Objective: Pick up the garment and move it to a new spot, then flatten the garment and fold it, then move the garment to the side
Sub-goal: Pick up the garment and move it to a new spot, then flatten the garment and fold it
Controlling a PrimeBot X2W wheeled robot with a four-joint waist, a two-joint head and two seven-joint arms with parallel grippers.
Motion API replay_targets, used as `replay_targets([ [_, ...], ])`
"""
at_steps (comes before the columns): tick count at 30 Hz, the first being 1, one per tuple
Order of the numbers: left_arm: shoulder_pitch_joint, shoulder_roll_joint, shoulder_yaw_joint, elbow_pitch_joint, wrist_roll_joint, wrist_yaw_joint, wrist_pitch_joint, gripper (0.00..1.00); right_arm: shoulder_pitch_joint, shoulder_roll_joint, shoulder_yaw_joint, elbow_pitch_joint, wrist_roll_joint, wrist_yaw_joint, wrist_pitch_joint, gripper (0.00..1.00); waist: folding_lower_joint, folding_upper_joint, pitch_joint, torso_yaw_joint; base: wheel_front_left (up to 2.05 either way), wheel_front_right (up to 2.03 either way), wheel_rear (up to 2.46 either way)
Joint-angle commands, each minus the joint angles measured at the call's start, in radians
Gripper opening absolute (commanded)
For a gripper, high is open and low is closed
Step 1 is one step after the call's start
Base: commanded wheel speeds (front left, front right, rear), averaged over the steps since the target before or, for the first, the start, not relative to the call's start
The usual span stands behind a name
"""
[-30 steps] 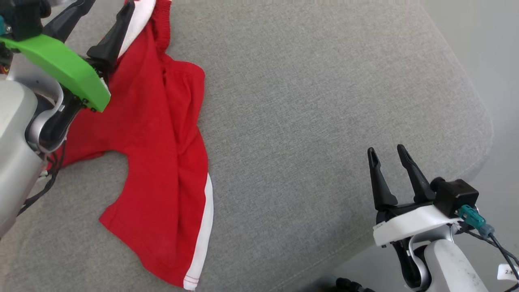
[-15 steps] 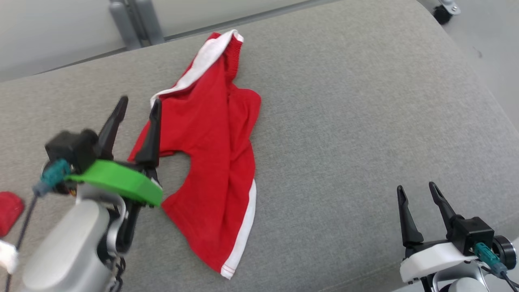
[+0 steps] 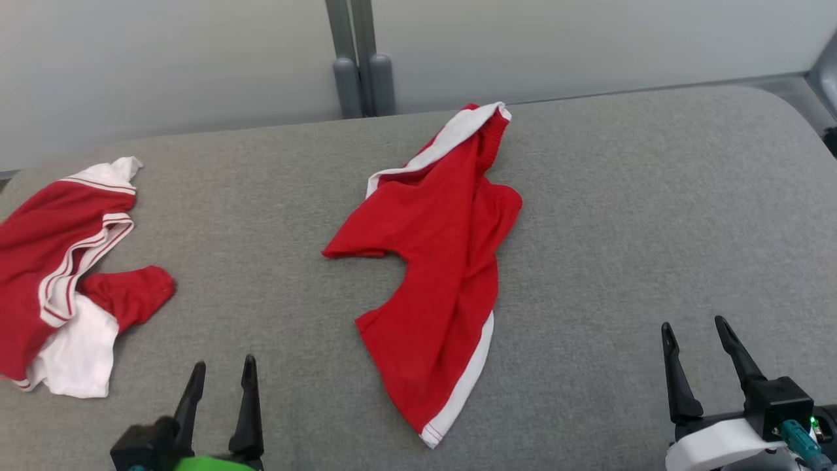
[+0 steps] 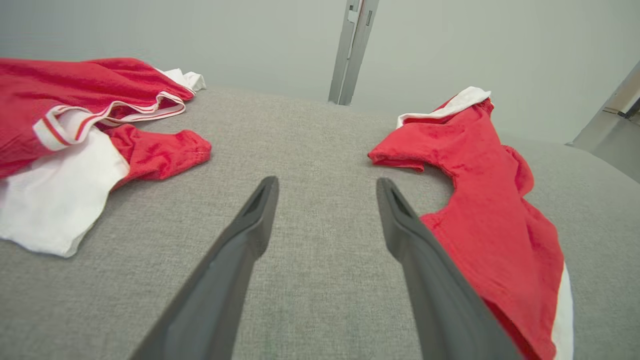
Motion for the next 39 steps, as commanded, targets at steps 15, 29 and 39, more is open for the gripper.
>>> replay_targets([
  [15, 0.104, -0.157, 0.259, 0.026, 0.18, -0.145, 0.0, 1.0, 0.035, -0.003, 0.016, 0.008, -0.001, -0.001, -0.003, 1.0, 0.0001, -0.0001, -0.084, 0.09, 0.0, 0.0, 0.0],
  [29, 0.091, -0.16, 0.266, 0.029, 0.193, -0.168, -0.001, 1.0, 0.019, -0.002, 0.099, 0.001, -0.043, -0.001, -0.003, 1.0, 0.0001, -0.0001, -0.077, 0.074, 0.0, 0.0, 0.0],
  [39, 0.082, -0.16, 0.247, 0.008, 0.21, -0.168, -0.001, 1.0, -0.155, -0.038, 0.555, 0.324, -0.085, -0.001, 0.042, 1.0, 0.0001, -0.0001, -0.064, 0.112, 0.0, 0.0, 0.0],
])
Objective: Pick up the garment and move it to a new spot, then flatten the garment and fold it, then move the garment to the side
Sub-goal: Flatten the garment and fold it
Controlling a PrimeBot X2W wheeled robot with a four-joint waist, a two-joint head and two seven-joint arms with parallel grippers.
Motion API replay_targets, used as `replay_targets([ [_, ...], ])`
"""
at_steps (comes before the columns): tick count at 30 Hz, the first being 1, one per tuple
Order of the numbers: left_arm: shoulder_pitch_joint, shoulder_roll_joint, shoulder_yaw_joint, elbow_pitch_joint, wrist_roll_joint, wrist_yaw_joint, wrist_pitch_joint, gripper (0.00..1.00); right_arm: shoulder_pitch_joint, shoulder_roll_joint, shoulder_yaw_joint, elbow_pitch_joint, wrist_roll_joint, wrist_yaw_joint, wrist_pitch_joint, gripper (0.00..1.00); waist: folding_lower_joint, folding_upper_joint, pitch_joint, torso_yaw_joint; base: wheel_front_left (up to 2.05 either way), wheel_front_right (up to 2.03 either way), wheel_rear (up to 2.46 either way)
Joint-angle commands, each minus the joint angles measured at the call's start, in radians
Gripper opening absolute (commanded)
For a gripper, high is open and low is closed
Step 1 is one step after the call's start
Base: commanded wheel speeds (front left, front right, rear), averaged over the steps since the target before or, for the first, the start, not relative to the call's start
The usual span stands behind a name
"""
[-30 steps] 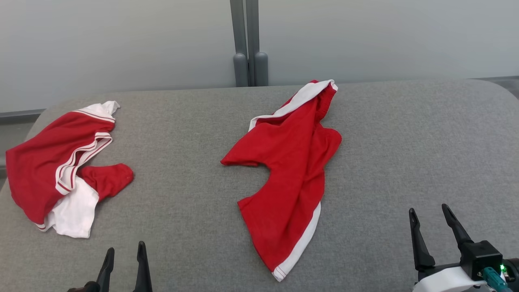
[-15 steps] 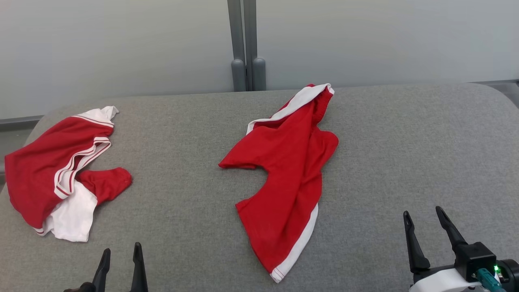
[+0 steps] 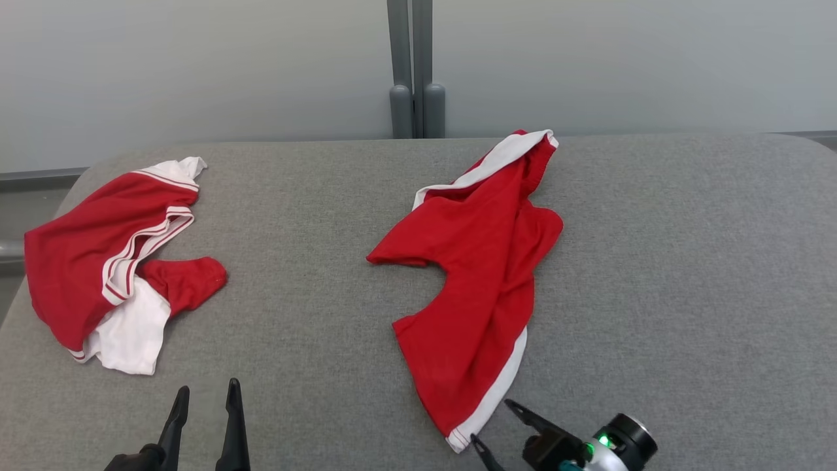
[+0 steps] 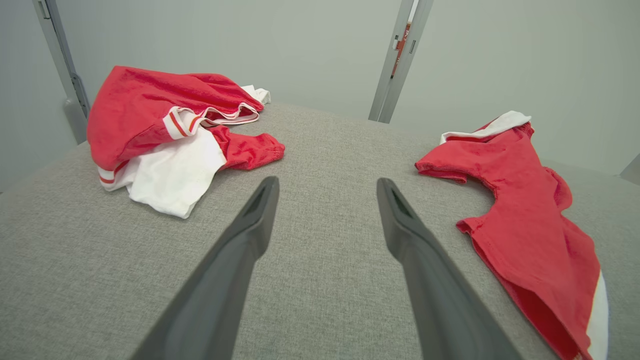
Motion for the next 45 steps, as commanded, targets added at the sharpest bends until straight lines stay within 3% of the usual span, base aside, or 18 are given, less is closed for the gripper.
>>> replay_targets([
  [1, -0.014, 0.0, 0.001, -0.003, 0.01, 0.004, -0.001, 1.0, -0.052, -0.011, 0.06, 0.042, 0.022, -0.001, 0.029, 1.0, 0.0001, 0.0, 0.003, 0.012, 0.0, 0.0, 0.0],
  [6, -0.011, 0.0, -0.008, -0.01, -0.005, 0.013, -0.001, 1.0, -0.173, -0.024, 0.202, 0.158, 0.052, -0.001, 0.123, 1.0, 0.0001, 0.0, 0.012, 0.033, 0.0, 0.0, 0.0],
  [13, -0.029, 0.001, -0.036, -0.005, -0.033, 0.019, -0.001, 1.0, -0.276, -0.026, 0.293, 0.258, 0.042, -0.001, 0.261, 1.0, 0.0001, 0.0, 0.032, 0.072, 0.0, 0.0, 0.0],
  [14, -0.032, 0.001, -0.04, -0.002, -0.034, 0.02, -0.001, 1.0, -0.286, -0.029, 0.31, 0.268, 0.039, -0.001, 0.278, 0.94, 0.0001, 0.0, 0.033, 0.078, 0.0, 0.0, 0.0],
  [15, -0.034, 0.001, -0.042, -0.002, -0.037, 0.022, -0.001, 1.0, -0.291, -0.031, 0.326, 0.276, 0.04, -0.001, 0.289, 0.8, 0.0001, 0.0, 0.033, 0.081, 0.0, 0.0, 0.0],
  [16, -0.035, 0.001, -0.042, -0.001, -0.04, 0.023, -0.001, 1.0, -0.296, -0.029, 0.339, 0.284, 0.054, -0.001, 0.302, 0.49, 0.0001, 0.0, 0.033, 0.085, 0.0, 0.0, 0.0],
  [17, -0.035, 0.001, -0.042, -0.001, -0.042, 0.024, -0.001, 1.0, -0.3, -0.028, 0.35, 0.289, 0.063, -0.001, 0.31, 0.32, 0.0001, 0.0, 0.032, 0.087, 0.0, 0.0, 0.0],
  [18, -0.035, 0.001, -0.043, -0.002, -0.044, 0.024, -0.001, 1.0, -0.305, -0.03, 0.364, 0.296, 0.076, -0.001, 0.325, 0.0, 0.0001, 0.0, 0.031, 0.09, 0.0, 0.0, 0.0],
  [23, -0.027, 0.001, -0.038, -0.004, -0.047, 0.03, -0.001, 1.0, -0.319, -0.007, 0.331, 0.248, 0.178, -0.002, 0.316, 0.0, 0.0001, 0.0, 0.018, 0.091, 0.0, 0.0, 0.0],
  [30, -0.017, 0.001, -0.033, -0.008, -0.054, 0.032, -0.001, 1.0, -0.405, 0.032, 0.27, -0.004, 0.406, -0.001, 0.328, 0.0, 0.0001, 0.0, 0.004, 0.064, 0.0, 0.0, 0.0],
  [35, -0.032, 0.001, -0.063, 0.008, -0.063, 0.029, -0.001, 1.0, -0.501, 0.038, 0.169, -0.179, 0.681, -0.001, 0.329, 0.0, 0.0001, 0.0, -0.009, 0.063, 0.0, 0.0, 0.0],
  [40, -0.048, 0.001, -0.089, 0.013, -0.08, 0.037, -0.001, 1.0, -0.621, 0.038, 0.108, -0.187, 0.841, -0.001, 0.331, 0.0, 0.0001, 0.0, -0.023, 0.087, 0.0, 0.0, 0.0],
  [45, -0.031, 0.001, -0.108, 0.013, -0.091, 0.049, -0.001, 1.0, -0.736, 0.037, 0.018, -0.073, 0.951, -0.001, 0.297, 0.0, 0.0001, 0.0, -0.039, 0.111, 0.0, 0.0, 0.0],
])
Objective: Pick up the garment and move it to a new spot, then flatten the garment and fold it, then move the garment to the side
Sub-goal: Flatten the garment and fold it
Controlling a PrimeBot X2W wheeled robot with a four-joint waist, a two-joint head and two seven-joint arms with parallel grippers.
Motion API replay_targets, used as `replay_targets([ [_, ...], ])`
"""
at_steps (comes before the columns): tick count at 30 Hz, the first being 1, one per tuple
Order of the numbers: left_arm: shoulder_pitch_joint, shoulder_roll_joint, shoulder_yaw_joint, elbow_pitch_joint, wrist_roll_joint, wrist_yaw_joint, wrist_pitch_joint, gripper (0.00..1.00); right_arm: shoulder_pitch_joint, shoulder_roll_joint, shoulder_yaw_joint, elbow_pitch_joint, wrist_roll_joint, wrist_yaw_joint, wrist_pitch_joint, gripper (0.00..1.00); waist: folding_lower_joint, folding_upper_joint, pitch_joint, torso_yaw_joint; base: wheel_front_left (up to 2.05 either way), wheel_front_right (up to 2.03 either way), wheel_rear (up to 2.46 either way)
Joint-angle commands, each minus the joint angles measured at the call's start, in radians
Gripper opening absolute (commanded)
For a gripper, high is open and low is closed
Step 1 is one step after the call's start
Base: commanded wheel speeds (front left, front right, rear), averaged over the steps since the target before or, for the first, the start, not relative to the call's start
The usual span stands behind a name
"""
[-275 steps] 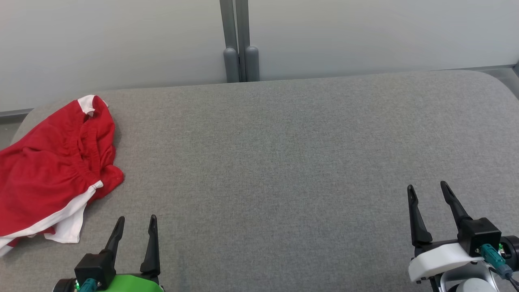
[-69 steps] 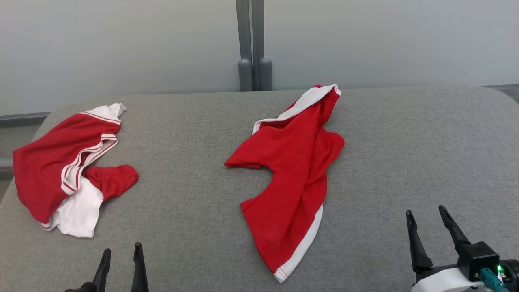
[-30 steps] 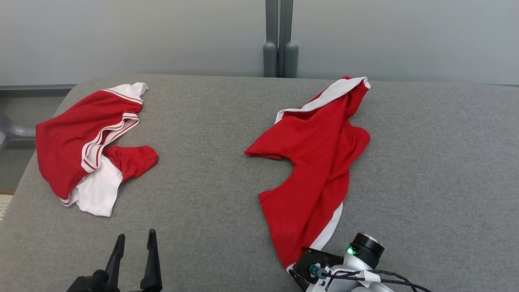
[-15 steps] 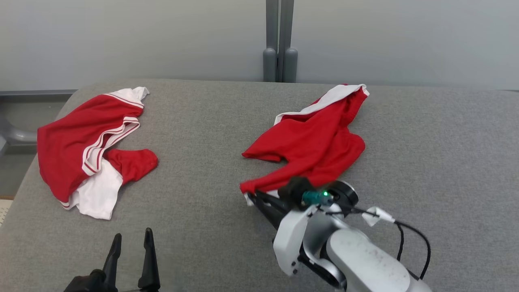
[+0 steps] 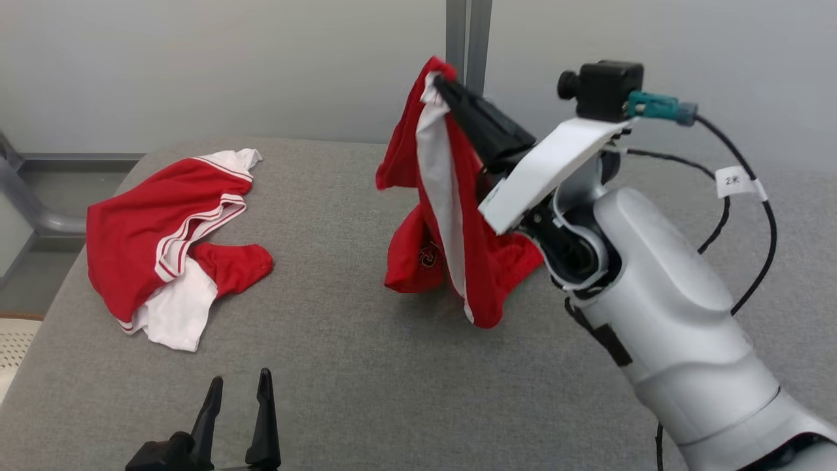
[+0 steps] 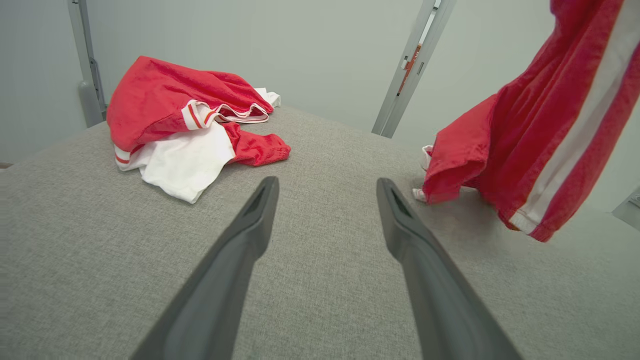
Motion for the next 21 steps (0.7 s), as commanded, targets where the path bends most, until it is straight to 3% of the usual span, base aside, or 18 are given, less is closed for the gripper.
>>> replay_targets([
  [1, 0.006, 0.002, 0.001, -0.003, -0.006, 0.005, -0.001, 1.0, -0.022, -0.002, -0.027, 0.034, 0.025, 0.0, -0.017, 0.0, 0.0, 0.0, -0.009, 0.01, 0.0, 0.0, 0.0],
  [5, 0.02, 0.002, 0.014, -0.006, -0.006, 0.01, -0.001, 1.0, -0.052, -0.002, -0.104, 0.167, 0.045, 0.0, -0.046, 0.0, 0.0, 0.0, -0.014, 0.004, 0.0, 0.0, 0.0],
  [10, 0.025, 0.002, 0.021, -0.009, -0.005, 0.011, -0.001, 1.0, -0.026, -0.002, -0.202, 0.289, -0.029, 0.0, -0.076, 0.0, 0.0, 0.0, -0.013, -0.023, 0.0, 0.0, 0.0],
  [21, 0.016, 0.002, 0.02, -0.001, 0.005, -0.005, -0.001, 1.0, 0.221, -0.068, -0.475, 0.348, -0.156, 0.0, -0.054, 0.0, 0.0, 0.0, 0.012, -0.086, 0.0, 0.0, 0.0],
])
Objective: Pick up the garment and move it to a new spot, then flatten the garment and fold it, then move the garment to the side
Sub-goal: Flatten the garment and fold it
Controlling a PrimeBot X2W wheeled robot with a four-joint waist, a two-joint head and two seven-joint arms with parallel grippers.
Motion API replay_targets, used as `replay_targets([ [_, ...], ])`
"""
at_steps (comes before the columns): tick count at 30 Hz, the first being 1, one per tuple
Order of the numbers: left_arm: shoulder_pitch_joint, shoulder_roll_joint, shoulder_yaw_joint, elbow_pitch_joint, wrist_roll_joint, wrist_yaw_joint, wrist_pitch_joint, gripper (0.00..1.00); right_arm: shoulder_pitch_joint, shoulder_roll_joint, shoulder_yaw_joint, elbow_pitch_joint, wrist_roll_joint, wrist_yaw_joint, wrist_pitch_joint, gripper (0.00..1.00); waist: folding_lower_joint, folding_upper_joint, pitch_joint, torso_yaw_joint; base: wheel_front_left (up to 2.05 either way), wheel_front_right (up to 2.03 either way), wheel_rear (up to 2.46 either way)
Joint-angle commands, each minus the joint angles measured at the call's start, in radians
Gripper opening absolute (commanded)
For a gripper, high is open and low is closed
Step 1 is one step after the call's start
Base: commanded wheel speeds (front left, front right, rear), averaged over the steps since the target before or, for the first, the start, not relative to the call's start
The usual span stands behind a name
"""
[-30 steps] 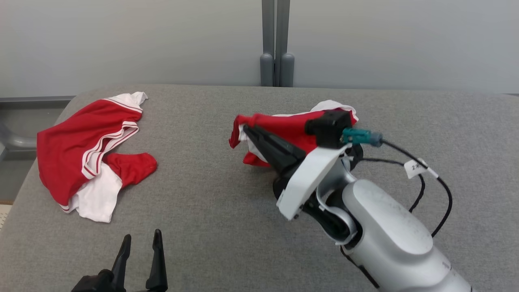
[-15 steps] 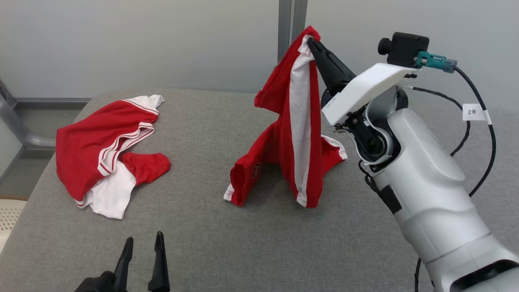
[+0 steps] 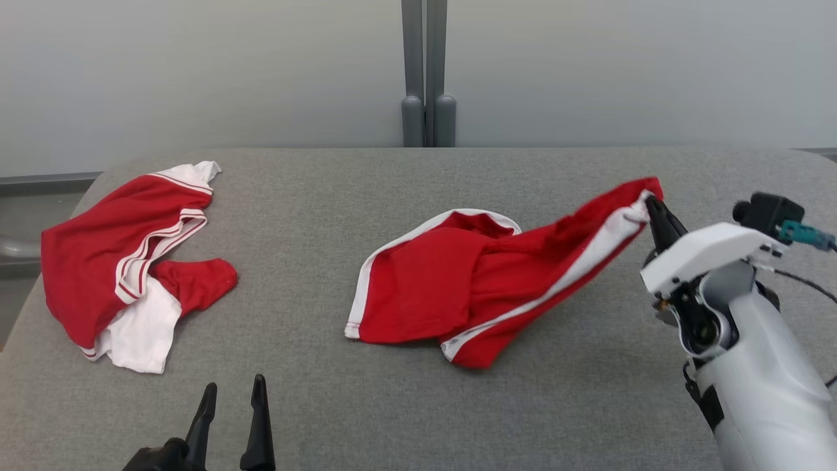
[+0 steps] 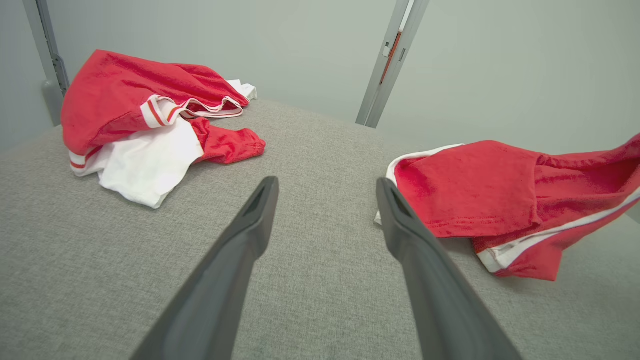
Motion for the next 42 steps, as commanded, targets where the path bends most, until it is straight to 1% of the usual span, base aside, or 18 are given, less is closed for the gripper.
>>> replay_targets([
  [1, -0.002, 0.002, 0.002, 0.002, 0.0, -0.004, -0.001, 1.0, 0.037, -0.012, -0.024, 0.004, -0.02, 0.0, 0.003, 0.0, 0.0, 0.0, 0.012, -0.014, 0.0, 0.0, 0.0],
  [6, -0.012, 0.002, -0.001, 0.009, 0.003, -0.009, -0.001, 1.0, 0.129, -0.03, -0.127, 0.044, -0.077, 0.0, 0.009, 0.0, 0.0, 0.0, 0.028, -0.042, 0.0, 0.0, 0.0],
  [11, -0.03, 0.002, -0.01, 0.021, 0.01, -0.015, -0.001, 1.0, 0.148, -0.026, -0.229, 0.115, -0.114, 0.0, 0.002, 0.0, 0.0, 0.0, 0.037, -0.06, 0.0, 0.0, 0.0],
  [14, -0.037, 0.002, -0.015, 0.025, 0.012, -0.019, -0.001, 1.0, 0.157, -0.046, -0.289, 0.175, -0.163, 0.0, -0.019, 0.0, 0.0, 0.0, 0.041, -0.061, 0.0, 0.0, 0.0],
  [17, -0.044, 0.002, -0.018, 0.026, 0.015, -0.02, -0.001, 1.0, 0.157, -0.058, -0.325, 0.227, -0.219, 0.0, -0.046, 0.0, 0.0, 0.0, 0.047, -0.061, 0.0, 0.0, 0.0],
  [20, -0.047, 0.002, -0.019, 0.028, 0.017, -0.021, -0.001, 1.0, 0.154, -0.061, -0.32, 0.252, -0.274, 0.0, -0.085, 0.0, 0.0, 0.0, 0.053, -0.064, 0.0, 0.0, 0.0],
  [21, -0.048, 0.002, -0.018, 0.03, 0.017, -0.022, -0.001, 1.0, 0.155, -0.061, -0.318, 0.257, -0.286, 0.0, -0.099, 0.05, 0.0, 0.0, 0.054, -0.065, 0.0, 0.0, 0.0],
  [22, -0.049, 0.002, -0.018, 0.031, 0.018, -0.023, -0.001, 1.0, 0.157, -0.06, -0.309, 0.257, -0.301, 0.0, -0.117, 0.18, 0.0, 0.0, 0.054, -0.065, 0.0, 0.0, 0.0],
  [23, -0.05, 0.002, -0.017, 0.032, 0.018, -0.024, -0.001, 1.0, 0.162, -0.064, -0.298, 0.257, -0.315, 0.0, -0.131, 0.37, 0.0, 0.0, 0.054, -0.066, 0.0, 0.0, 0.0],
  [24, -0.052, 0.002, -0.016, 0.033, 0.017, -0.025, -0.001, 1.0, 0.17, -0.072, -0.286, 0.258, -0.341, 0.0, -0.152, 0.62, 0.0, 0.0, 0.055, -0.066, 0.0, 0.0, 0.0],
  [25, -0.054, 0.002, -0.015, 0.033, 0.017, -0.025, -0.001, 1.0, 0.178, -0.081, -0.275, 0.259, -0.363, 0.0, -0.17, 1.0, 0.0, 0.0, 0.056, -0.067, 0.0, 0.0, 0.0],
  [29, -0.055, 0.002, -0.015, 0.032, 0.011, -0.025, -0.001, 1.0, 0.206, -0.136, -0.241, 0.255, -0.515, 0.0, -0.246, 1.0, 0.0, 0.0, 0.055, -0.066, 0.0, 0.0, 0.0],
  [30, -0.054, 0.002, -0.016, 0.033, 0.009, -0.025, -0.001, 1.0, 0.221, -0.152, -0.246, 0.247, -0.568, 0.0, -0.26, 1.0, 0.0, 0.0, 0.053, -0.065, 0.0, 0.0, 0.0],
  [32, -0.052, 0.002, -0.018, 0.034, 0.005, -0.023, -0.001, 1.0, 0.245, -0.159, -0.279, 0.222, -0.645, 0.0, -0.275, 1.0, 0.0, 0.0, 0.048, -0.063, 0.0, 0.0, 0.0],
  [34, -0.048, 0.002, -0.019, 0.032, 0.004, -0.018, -0.001, 1.0, 0.274, -0.149, -0.322, 0.172, -0.714, 0.0, -0.281, 1.0, 0.0, 0.0, 0.045, -0.063, 0.0, 0.0, 0.0],
  [36, -0.046, 0.002, -0.02, 0.027, 0.002, -0.015, -0.001, 1.0, 0.311, -0.131, -0.363, 0.055, -0.78, -0.001, -0.282, 1.0, 0.0, 0.0, 0.046, -0.063, 0.0, 0.0, 0.0],
  [40, -0.044, 0.002, -0.024, 0.025, 0.007, -0.015, -0.001, 1.0, 0.436, -0.046, -0.419, -0.172, -0.858, 0.0, -0.281, 1.0, 0.0, 0.0, 0.047, -0.061, 0.0, 0.0, 0.0],
  [42, -0.045, 0.002, -0.023, 0.025, 0.011, -0.016, -0.001, 1.0, 0.487, -0.015, -0.419, -0.253, -0.877, -0.001, -0.281, 1.0, 0.0, 0.0, 0.047, -0.059, 0.0, 0.0, 0.0],
])
